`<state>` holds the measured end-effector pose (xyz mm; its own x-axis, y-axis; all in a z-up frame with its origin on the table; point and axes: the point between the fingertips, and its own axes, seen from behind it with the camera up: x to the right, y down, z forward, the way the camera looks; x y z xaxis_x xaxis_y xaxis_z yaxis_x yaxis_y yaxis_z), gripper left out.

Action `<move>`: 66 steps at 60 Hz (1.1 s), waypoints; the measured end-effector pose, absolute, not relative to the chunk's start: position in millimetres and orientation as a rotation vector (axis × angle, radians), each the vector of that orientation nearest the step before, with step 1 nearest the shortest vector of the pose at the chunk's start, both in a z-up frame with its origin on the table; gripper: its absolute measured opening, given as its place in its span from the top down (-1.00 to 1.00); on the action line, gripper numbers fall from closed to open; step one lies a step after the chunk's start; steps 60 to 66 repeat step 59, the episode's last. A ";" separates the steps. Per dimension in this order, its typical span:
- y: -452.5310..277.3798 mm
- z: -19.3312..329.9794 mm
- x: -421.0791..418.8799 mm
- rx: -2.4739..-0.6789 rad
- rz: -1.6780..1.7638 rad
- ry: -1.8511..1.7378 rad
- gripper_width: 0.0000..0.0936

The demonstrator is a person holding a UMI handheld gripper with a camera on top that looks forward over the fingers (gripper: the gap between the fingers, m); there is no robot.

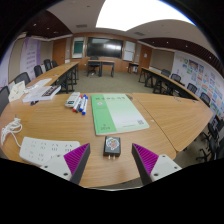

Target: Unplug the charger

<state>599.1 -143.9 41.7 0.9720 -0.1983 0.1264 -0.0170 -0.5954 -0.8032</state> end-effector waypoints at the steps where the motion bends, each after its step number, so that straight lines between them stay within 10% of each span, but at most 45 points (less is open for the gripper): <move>1: -147.2 45.3 597.1 -2.194 -0.256 0.150 -0.83; 27: -316.0 186.9 497.5 -2.089 -0.313 0.187 -0.82; 66: -415.6 231.3 439.2 -2.074 -0.301 0.155 -0.83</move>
